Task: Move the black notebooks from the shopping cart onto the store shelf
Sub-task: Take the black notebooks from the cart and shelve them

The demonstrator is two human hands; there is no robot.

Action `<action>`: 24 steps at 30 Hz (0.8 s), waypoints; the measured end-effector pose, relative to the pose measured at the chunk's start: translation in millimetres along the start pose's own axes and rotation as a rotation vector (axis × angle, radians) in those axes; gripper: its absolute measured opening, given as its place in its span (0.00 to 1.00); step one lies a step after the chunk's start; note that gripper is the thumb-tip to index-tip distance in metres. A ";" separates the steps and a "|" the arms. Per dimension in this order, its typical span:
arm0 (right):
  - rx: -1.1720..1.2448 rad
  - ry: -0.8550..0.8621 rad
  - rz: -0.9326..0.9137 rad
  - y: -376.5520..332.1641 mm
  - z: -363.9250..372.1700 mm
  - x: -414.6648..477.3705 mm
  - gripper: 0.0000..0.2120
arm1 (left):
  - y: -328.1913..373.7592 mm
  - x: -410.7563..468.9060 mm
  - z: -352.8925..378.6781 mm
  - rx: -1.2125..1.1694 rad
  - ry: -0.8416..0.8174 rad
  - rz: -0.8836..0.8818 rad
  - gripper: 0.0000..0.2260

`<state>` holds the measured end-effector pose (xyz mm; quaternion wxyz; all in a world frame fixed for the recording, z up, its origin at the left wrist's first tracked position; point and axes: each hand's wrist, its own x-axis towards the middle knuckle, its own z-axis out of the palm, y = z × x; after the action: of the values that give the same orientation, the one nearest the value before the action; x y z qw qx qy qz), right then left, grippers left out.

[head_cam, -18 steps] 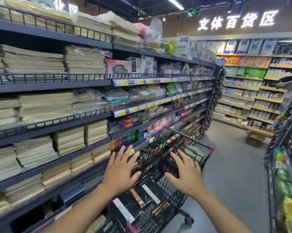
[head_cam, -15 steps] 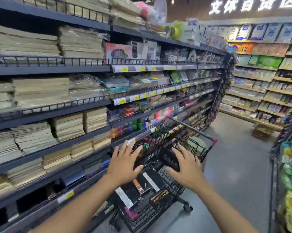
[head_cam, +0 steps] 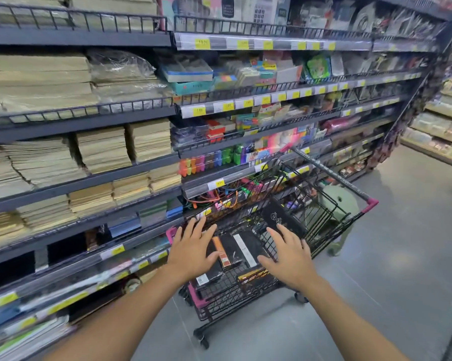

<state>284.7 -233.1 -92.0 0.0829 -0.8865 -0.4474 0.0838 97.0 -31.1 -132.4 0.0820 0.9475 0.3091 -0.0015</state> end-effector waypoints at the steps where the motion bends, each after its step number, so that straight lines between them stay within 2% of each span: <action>1: -0.004 -0.020 -0.013 0.7 5.0 10.5 0.39 | -3.8 6.6 6.7 -0.008 -0.014 -0.015 0.34; 15: -0.082 -0.262 -0.144 -12.4 52.2 181.8 0.36 | -86.1 112.9 61.3 -0.129 -0.156 -0.217 0.36; 24: -0.085 -0.418 -0.278 -2.9 95.2 259.6 0.38 | -82.5 145.0 119.4 -0.220 -0.290 -0.360 0.37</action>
<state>413.2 -15.0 -203.2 -0.0380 -0.7826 -0.5755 0.2343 171.6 100.8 -270.7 0.2266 0.8524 0.4562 -0.1183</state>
